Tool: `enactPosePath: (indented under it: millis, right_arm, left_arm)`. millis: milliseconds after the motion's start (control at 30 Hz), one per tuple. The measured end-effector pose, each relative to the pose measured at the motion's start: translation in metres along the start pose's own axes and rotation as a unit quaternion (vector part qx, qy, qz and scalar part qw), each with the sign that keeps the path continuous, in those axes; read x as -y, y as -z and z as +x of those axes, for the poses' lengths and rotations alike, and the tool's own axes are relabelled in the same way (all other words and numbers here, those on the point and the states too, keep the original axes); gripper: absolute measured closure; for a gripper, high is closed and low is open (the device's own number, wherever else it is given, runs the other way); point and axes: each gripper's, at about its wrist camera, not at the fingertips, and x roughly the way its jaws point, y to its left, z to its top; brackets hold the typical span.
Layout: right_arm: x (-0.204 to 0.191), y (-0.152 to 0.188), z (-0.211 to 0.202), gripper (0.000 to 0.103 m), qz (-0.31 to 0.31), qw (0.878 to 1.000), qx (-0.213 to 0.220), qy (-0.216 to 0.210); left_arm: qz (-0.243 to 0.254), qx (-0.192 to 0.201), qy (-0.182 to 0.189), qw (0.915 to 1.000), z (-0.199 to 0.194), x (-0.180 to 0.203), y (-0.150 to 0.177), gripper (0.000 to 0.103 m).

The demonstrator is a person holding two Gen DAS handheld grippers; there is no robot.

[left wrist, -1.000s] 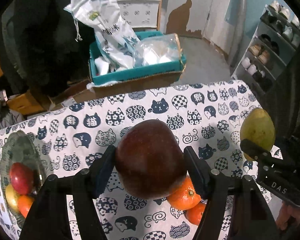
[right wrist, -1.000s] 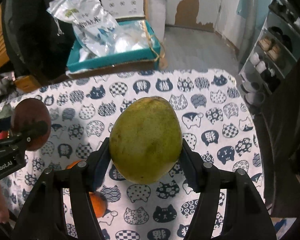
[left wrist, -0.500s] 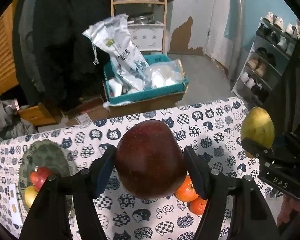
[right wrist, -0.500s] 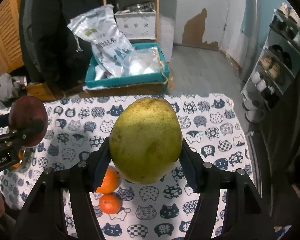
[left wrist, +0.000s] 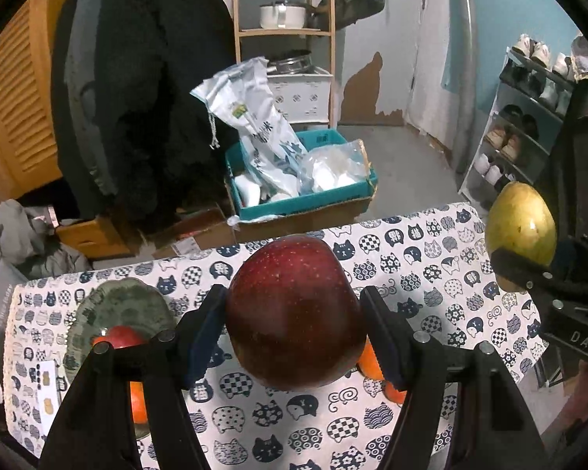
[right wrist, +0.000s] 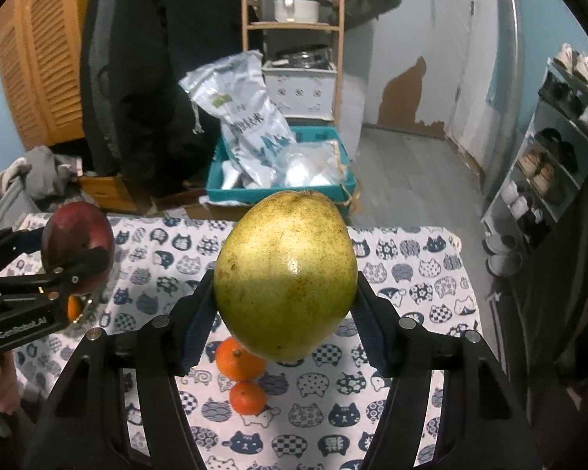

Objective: Organize fruits
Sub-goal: 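Lift the pear and apple and carry both toward the green glass bowl, then lower the pear and apple into the bowl and open both tools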

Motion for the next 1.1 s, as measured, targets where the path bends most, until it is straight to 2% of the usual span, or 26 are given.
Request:
enactPosePath:
  millis: [467,1100]
  right_arm:
    - [-0.036,-0.014,-0.016,0.038,-0.025,0.999,0.027,-0.038]
    - [-0.115,-0.037,0.011,0.038,-0.062,0.994,0.017,-0.093]
  left_arm:
    - [-0.028,0.03,-0.013,0.9991,-0.035,-0.041,0.001,0.033]
    - [-0.093,0.03,-0.051,0.9939,-0.041,-0.126,0.014,0.033]
